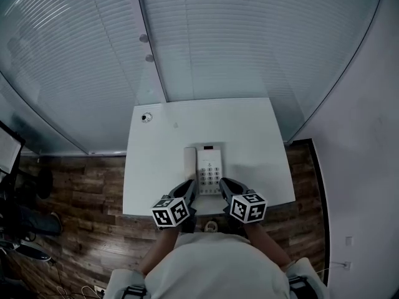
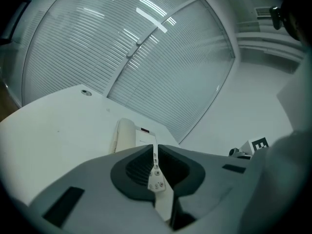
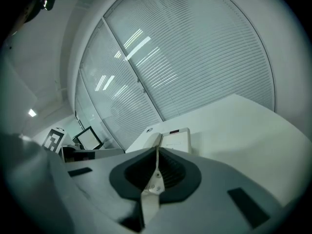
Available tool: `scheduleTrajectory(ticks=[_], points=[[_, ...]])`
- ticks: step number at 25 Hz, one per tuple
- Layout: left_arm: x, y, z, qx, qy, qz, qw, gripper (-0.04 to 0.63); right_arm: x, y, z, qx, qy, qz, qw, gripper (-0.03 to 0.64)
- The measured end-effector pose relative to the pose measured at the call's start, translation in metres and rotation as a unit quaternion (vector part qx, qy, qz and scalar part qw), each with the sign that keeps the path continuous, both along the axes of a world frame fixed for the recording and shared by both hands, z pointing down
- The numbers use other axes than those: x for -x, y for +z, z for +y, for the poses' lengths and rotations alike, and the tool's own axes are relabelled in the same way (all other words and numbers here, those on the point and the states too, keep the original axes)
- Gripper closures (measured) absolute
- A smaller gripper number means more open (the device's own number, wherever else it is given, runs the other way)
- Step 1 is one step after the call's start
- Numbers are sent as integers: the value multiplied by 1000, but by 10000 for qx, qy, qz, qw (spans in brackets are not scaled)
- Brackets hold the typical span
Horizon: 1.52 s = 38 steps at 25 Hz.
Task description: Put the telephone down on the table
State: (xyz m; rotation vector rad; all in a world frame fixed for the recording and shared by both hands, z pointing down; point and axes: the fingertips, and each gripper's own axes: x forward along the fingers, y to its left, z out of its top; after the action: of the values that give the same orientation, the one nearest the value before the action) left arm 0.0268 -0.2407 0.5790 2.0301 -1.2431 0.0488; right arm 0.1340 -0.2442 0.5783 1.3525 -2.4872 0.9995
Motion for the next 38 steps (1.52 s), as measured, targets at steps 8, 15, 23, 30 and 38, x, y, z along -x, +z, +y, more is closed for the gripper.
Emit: scheduleTrajectory(ticks=[8,15,23,30,38], points=[[-3,-9,14,-43,200,113,9997,551,9,-7,17,-47,32,-47,10000,584],[13,-13,37,-12,283,57,9996,551,29,-11,40,-45,38,-95,9999,584],[31,-20,70,-5,389,127,9992,551,48,-20,73,-78,129,-161,9998,584],[46,-22,104,3,429,186,9989,551,63,-22,113,-17,128,-140,9998,584],[58,-18,136,82,368,281,9989,551,68,-25,146,-62,149,-2,9999,585]])
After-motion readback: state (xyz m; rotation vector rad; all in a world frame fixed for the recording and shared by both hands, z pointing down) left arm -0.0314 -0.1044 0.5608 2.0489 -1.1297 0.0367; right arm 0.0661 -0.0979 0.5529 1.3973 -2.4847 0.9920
